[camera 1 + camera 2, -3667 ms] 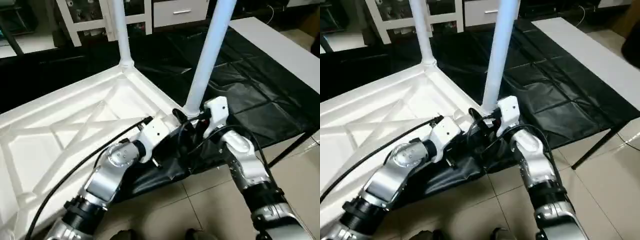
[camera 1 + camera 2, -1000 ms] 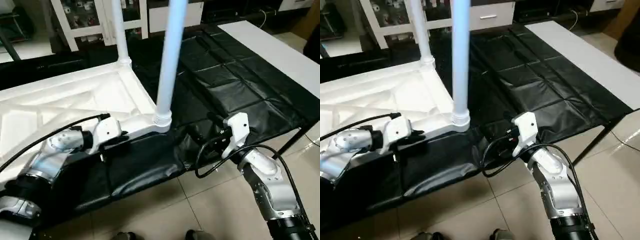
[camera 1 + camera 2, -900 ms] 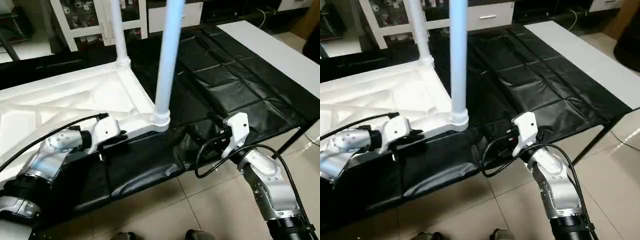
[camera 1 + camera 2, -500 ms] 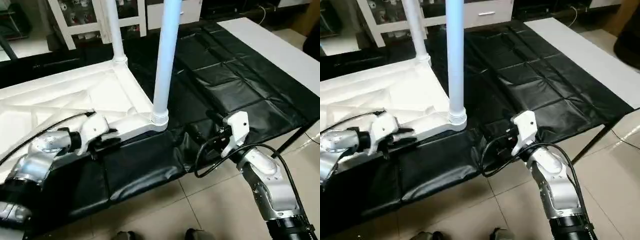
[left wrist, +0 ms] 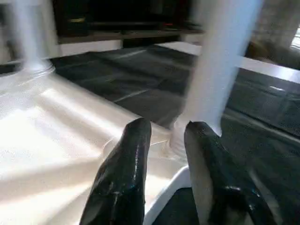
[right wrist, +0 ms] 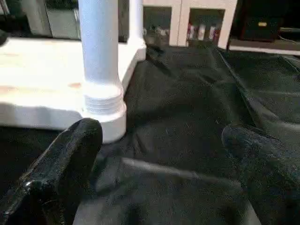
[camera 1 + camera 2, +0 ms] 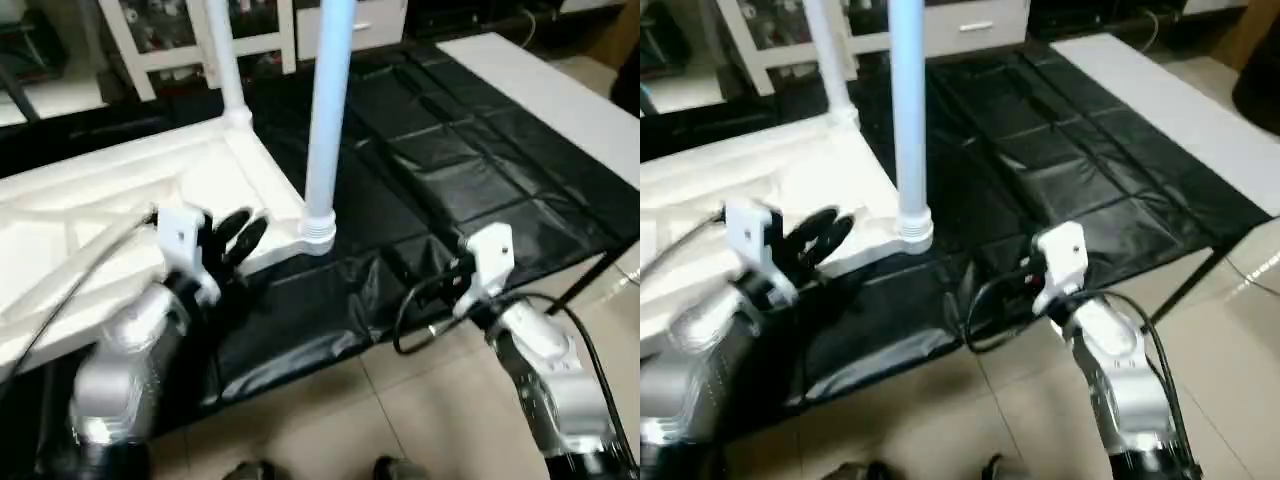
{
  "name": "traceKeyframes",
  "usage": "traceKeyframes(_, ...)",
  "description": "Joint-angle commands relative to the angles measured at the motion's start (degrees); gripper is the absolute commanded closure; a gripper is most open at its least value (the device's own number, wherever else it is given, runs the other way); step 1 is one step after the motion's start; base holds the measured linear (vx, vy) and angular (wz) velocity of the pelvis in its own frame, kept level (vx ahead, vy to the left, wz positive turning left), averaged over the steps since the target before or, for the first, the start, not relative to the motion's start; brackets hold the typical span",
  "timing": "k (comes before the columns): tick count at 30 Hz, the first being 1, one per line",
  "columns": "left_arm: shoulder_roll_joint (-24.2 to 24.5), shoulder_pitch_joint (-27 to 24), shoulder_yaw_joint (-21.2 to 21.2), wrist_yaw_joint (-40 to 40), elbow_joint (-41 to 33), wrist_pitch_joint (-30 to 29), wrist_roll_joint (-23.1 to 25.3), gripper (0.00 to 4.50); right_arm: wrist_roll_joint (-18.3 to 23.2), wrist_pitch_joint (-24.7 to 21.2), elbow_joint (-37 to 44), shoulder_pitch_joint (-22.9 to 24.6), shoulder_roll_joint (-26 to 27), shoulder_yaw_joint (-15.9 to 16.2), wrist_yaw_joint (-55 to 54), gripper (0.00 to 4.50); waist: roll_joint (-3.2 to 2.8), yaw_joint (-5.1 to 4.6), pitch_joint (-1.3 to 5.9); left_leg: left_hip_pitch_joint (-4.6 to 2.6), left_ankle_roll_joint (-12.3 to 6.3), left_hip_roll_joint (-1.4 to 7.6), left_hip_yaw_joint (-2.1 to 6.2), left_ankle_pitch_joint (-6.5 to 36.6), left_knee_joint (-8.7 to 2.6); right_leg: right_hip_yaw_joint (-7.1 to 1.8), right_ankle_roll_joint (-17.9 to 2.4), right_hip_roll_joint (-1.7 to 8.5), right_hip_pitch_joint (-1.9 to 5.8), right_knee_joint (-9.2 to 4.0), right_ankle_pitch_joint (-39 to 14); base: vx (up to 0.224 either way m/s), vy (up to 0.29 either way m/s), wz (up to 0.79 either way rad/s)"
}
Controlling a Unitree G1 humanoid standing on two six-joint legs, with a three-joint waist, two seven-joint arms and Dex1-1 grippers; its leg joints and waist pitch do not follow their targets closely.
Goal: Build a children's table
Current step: Insert table leg to table base
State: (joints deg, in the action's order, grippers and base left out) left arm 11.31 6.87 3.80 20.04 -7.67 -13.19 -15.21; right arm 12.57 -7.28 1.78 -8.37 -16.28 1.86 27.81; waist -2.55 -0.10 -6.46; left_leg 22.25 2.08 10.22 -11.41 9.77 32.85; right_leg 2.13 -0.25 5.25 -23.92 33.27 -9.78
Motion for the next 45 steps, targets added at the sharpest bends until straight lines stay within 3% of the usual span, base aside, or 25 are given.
traceKeyframes(1, -0.65, -1.4, 0.87, -3.69, -2.86, -1.05, 2.05, 3.07, -0.93, 0.25, 1.73, 0.4, -0.25, 0.55, -0.25, 0.0, -0.05, 0.02, 3.32, -0.96, -1.0, 2.61, 1.43, 20.88, -4.45, -1.58, -7.56, 1.82, 2.16, -4.62, -19.77, 0.0, 0.0, 0.0)
traceKeyframes(7, -7.43, -8.77, -0.73, -16.57, -10.02, -2.96, 8.58, 3.07, -0.8, -0.63, 2.24, -0.02, -0.09, -0.15, -1.76, 0.0, 0.23, -0.33, 3.09, -1.43, 0.9, 3.43, 2.28, 22.39, -4.96, -0.63, -6.25, -0.14, 1.72, -4.76, -16.81, 0.0, 0.0, 0.0)
traceKeyframes(12, -9.14, -9.05, -2.01, -18.19, -10.51, -2.72, 9.24, 3.07, -1.42, -0.49, 1.55, -0.73, 0.25, 0.29, -1.88, 0.0, -1.82, -1.41, 3.06, -3.69, -1.67, 13.57, 6.71, 22.42, -10.15, 2.47, -9.52, -0.84, 0.34, 2.79, -2.6, 0.001, -0.087, 0.11)
traceKeyframes(14, -9.76, -8.78, -2.82, -18.78, -10.43, -2.41, 9.96, 3.07, -1.75, -0.4, 1.25, -1.04, 0.37, 0.49, -1.76, 0.0, -0.47, -1.9, 3.32, 0.02, -9.4, 6.19, 9.38, 27.13, -8.68, 2.88, -15.41, 0.33, 2.87, 0.95, -5.65, -0.01, -0.196, 0.29)
traceKeyframes(16, -10.34, -8.65, -3.15, -19.52, -10.79, -2.63, 10.55, 3.07, -1.9, -0.27, 1.04, -1.14, 0.35, 0.59, -1.67, 0.0, 1.26, -1.29, 3.4, 2.55, -11.12, -2.19, 6.05, 21.18, -2.02, 4.81, -25.22, 1.36, 4.58, -4.93, -16.04, -0.042, -0.22, 0.52)
traceKeyframes(17, -10.34, -8.65, -3.15, -19.52, -10.79, -2.63, 10.55, 3.07, -1.9, -0.27, 1.04, -1.14, 0.35, 0.59, -1.67, 0.0, 2.08, 0.38, 3.42, 3.13, -11.15, -3.61, 2.59, 11.87, 8.39, 5.32, -25.93, 5.88, 5.73, -9.13, -27.77, -0.04, -0.227, 0.47)
traceKeyframes(19, -10.51, -8.53, -3.2, -19.64, -10.94, -2.89, 10.53, 3.07, -1.91, -0.19, 0.88, -1.19, 0.34, 0.58, -1.64, 0.0, 0.82, 0.56, 2.09, 4.85, -10.1, -0.4, 2.86, 9.78, 10.3, 7.56, -19.32, 8.57, 6.43, -8.84, -31.5, -0.033, -0.213, 0.46)
traceKeyframes(20, -11.18, -8.39, -3.24, -20.62, -11.37, -3.46, 11.39, 3.07, -2.45, -0.31, 0.5, -1.24, 0.11, 0.74, -1.77, 0.0, -0.4, -0.29, 2.16, 4.34, -9.73, 1.61, 4.09, 11.82, 6.62, 10.5, -12.75, 7.04, 7.41, -7.91, -30.03, -0.036, -0.185, 0.46)
traceKeyframes(21, -11.4, -8.34, -3.16, -21.09, -11.39, -3.49, 11.76, 3.07, -2.83, -0.44, 0.33, -1.24, -0.04, 0.9, -1.89, 0.0, -3.1, -0.79, 2.95, 0.1, -11.99, 7.54, 10.71, 14.34, -0.55, 12.91, -6.0, 1.53, 6.74, -3.19, -21.51, -0.036, -0.203, 0.5)
traceKeyframes(22, -11.4, -8.34, -3.16, -21.09, -11.39, -3.49, 11.76, 3.07, -2.83, -0.44, 0.33, -1.24, -0.04, 0.9, -1.89, 0.0, -4.01, -1.94, 3.57, -1.72, -15.35, 12.32, 16.82, 13.71, -3.88, 10.04, -3.37, -0.48, 3.95, 4.5, -18.14, -0.036, -0.203, 0.5)
traceKeyframes(23, -11.82, -8.25, -2.92, -22.11, -11.31, -3.75, 12.12, 3.07, -3.23, -0.64, 0.2, -1.21, -0.07, 1.16, -2.25, 0.0, -2.46, -2.48, 3.4, -3.38, -21.01, 12.42, 19.62, 7.98, -3.16, 4.38, -4.64, -1.27, -1.82, 10.29, -20.68, -0.034, -0.224, 0.63)
traceKeyframes(24, -11.82, -8.25, -2.92, -22.11, -11.31, -3.75, 12.12, 3.07, -3.23, -0.64, 0.2, -1.21, -0.07, 1.16, -2.25, 0.0, -2.26, -2.56, 2.98, -2.82, -26.07, 12.3, 17.95, 0.35, -2.24, -0.63, -6.22, 0.49, -3.27, 11.98, -16.26, -0.04, -0.251, 0.61)
traceKeyframes(25, -12.11, -7.9, -2.46, -23.14, -11.18, -4.41, 12.08, 3.07, -3.41, -1.43, 0.15, -1.16, 0.22, 1.12, -3.1, 0.0, -2.54, -1.98, 3.02, -3.0, -26.12, 12.31, 14.9, -2.41, -1.98, -2.01, -7.15, 1.04, -3.49, 11.0, -12.79, -0.04, -0.251, 0.61)
traceKeyframes(26, -11.94, -7.61, -2.28, -22.92, -11.57, -5.1, 11.43, 3.07, -3.51, -1.63, 0.13, -1.09, 0.4, 1.24, -3.4, 0.0, -0.75, -1.17, 2.91, -0.7, -25.27, 6.16, 10.23, -0.44, 0.43, -3.85, -12.03, 1.54, -1.28, 5.56, -3.96, -0.067, -0.264, 0.32)
traceKeyframes(27, -11.88, -7.42, -2.17, -22.63, -11.88, -5.54, 11.06, 3.07, -3.59, -1.71, 0.09, -1.06, 0.53, 1.33, -3.54, 0.0, 2.56, -0.2, 3.64, 3.26, -20.22, -4.05, 4.42, 3.55, 7.99, -4.79, -17.98, 1.86, 3.13, -1.1, 2.46, -0.073, -0.267, 0.1)
traceKeyframes(28, -11.88, -7.42, -2.17, -22.63, -11.88, -5.54, 11.06, 3.07, -3.59, -1.71, 0.09, -1.06, 0.53, 1.33, -3.54, 0.0, 2.76, 1.49, 3.75, 3.96, -15.9, -4.57, 4.19, 6.21, 9.43, -5.99, -15.21, 3.87, 5.07, -1.33, 1.51, -0.073, -0.267, 0.1)
traceKeyframes(30, -11.35, -7.54, -2.2, -21.02, -12.09, -4.01, 10.23, 3.07, -3.52, -1.54, 0.37, -0.98, 0.8, 1.49, -3.45, 0.0, 2.21, 2.65, 1.88, 2.33, -3.92, -2.57, 5.96, 6.77, 5.0, -6.48, 10.69, 4.83, 4.93, -2.82, -25.77, -0.093, -0.234, -0.07)
traceKeyframes(31, -11.35, -7.54, -2.2, -21.02, -12.09, -4.01, 10.23, 3.07, -3.52, -1.54, 0.37, -0.98, 0.8, 1.49, -3.45, 0.0, 2.31, 2.44, 1.59, 2.08, -2.72, -2.3, 6.22, 8.77, 4.2, -6.5, 13.83, 4.39, 5.32, -3.17, -34.5, -0.1, -0.202, -0.1)
traceKeyframes(33, -11.05, -7.95, -2.44, -20.56, -12.38, -3.53, 10.54, 3.07, -3.6, -1.51, 0.58, -1.06, 1.06, 1.36, -3.74, 0.0, 0.79, 1.4, 1.09, -0.74, -1.92, -1.4, 6.46, 18.56, 1.02, -4.84, 7.3, 2.5, 4.82, -4.96, -51.73, -0.085, -0.124, -0.08)
traceKeyframes(37, -11.15, -8.01, -2.66, -20.57, -12.5, -3.8, 10.8, 3.07, -3.72, -1.23, -0.05, -1.61, 0.97, 0.89, -4.18, 0.0, -0.59, -0.33, -0.13, -6.04, -3.11, 0.19, 6.06, 28.47, -1.22, 0.76, -3.0, 0.14, 5.26, -7.36, -49.17, -0.032, -0.042, -0.03)
traceKeyframes(39, -11.18, -7.99, -2.71, -20.61, -12.5, -3.82, 10.84, 3.07, -3.71, -1.22, -0.11, -1.68, 0.93, 0.9, -4.22, 0.0, -2.65, -2.39, -0.23, -7.0, -3.03, 7.11, 11.61, 47.28, -8.46, 2.75, -3.27, -0.77, 7.11, 3.53, -21.28, -0.011, 0.051, -0.18)
traceKeyframes(41, -11.45, -8.02, -2.7, -20.68, -12.55, -3.95, 10.73, 3.07, -3.77, -1.23, -0.07, -1.72, 0.84, 1.08, -4.1, 0.0, -1.46, -3.03, -1.25, -7.12, -3.99, 6.75, 10.89, 52.72, -9.39, 1.33, -2.34, 0.3, 6.26, 5.04, -15.94, -0.002, 0.023, -0.1)
traceKeyframes(43, -11.64, -8.06, -2.7, -20.68, -12.63, -4.09, 10.83, 3.07, -3.9, -1.22, 0.0, -1.7, 0.75, 1.25, -3.99, 0.0, 1.1, -2.09, -0.99, -3.84, -4.23, -2.23, 4.95, 34.66, 0.09, -2.62, -0.5, 3.69, 8.81, -5.87, -48.97, 0.0, 0.0, 0.0)
traceKeyframes(44, -11.6, -8.12, -2.78, -20.71, -12.68, -4.07, 10.84, 3.07, -4.02, -1.19, 0.06, -1.63, 0.75, 1.33, -3.94, 0.0, 1.95, -0.75, 0.32, -1.17, -7.35, -3.77, 4.76, 13.89, 8.64, -7.27, -1.78, 8.23, 11.28, -9.34, -64.74, 0.062, -0.016, -0.04)
traceKeyframes(45, -11.52, -8.1, -2.8, -20.73, -12.69, -4.04, 10.78, 3.07, -4.1, -1.18, 0.07, -1.59, 0.8, 1.4, -3.9, 0.0, 1.84, -0.47, 0.8, 2.79, -7.33, -3.89, 6.25, 8.46, 10.12, -7.62, -4.73, 7.57, 14.16, -7.43, -58.01, 0.124, 0.008, 0.02)
